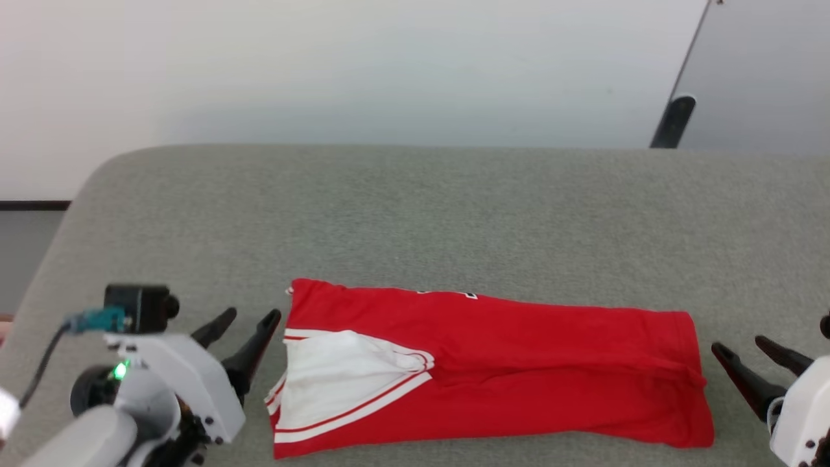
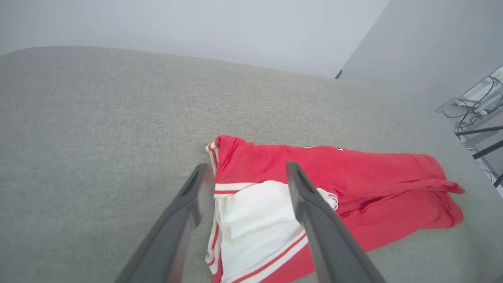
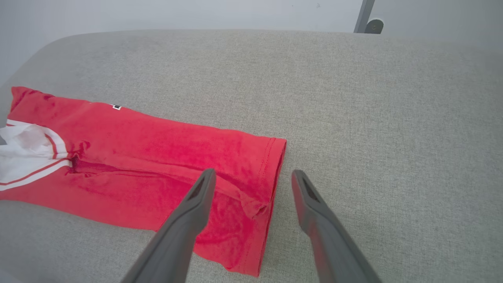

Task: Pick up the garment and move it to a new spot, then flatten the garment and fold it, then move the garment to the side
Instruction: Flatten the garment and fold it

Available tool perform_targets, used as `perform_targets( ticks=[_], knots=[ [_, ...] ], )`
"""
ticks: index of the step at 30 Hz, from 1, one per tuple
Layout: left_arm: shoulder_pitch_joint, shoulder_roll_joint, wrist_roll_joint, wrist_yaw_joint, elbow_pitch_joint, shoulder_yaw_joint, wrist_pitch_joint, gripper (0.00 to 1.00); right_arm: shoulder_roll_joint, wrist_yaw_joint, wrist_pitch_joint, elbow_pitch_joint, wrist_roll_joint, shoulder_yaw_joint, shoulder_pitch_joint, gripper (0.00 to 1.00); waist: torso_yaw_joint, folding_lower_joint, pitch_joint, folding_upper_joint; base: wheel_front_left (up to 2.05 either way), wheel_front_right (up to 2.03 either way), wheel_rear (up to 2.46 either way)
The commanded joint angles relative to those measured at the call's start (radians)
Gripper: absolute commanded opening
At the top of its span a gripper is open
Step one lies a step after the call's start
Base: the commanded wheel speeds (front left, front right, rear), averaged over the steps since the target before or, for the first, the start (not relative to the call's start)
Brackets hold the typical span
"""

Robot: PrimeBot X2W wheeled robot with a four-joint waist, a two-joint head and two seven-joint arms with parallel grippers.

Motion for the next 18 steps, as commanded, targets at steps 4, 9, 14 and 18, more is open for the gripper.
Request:
perform_targets(
  ticks=[4, 9, 14, 18],
  knots=[
    [0.069, -0.028, 0.021, -0.017, 0.026, 0.013, -0.116, 1.0, 0.02, -0.001, 0.004, 0.008, -0.016, -0.04, 0.039, 1.0, 0.045, 0.0, -0.042, 0.0, 0.0, 0.0, 0.0],
    [0.1, -0.046, 0.053, -0.039, 0.05, 0.015, -0.208, 1.0, 0.034, -0.001, 0.01, 0.008, -0.032, -0.074, 0.062, 1.0, 0.069, 0.0, -0.064, 0.0, 0.0, 0.0, 0.0],
    [0.132, -0.064, 0.078, -0.05, 0.078, 0.028, -0.303, 1.0, 0.055, -0.001, 0.016, 0.02, -0.038, -0.095, 0.085, 1.0, 0.086, 0.0, -0.082, 0.0, 0.0, 0.0, 0.0],
    [0.163, -0.077, 0.107, -0.06, 0.101, 0.048, -0.363, 1.0, 0.071, -0.001, 0.051, 0.05, -0.046, -0.119, 0.097, 1.0, 0.097, 0.0, -0.09, 0.0, 0.0, 0.0, 0.0]
  ],
)
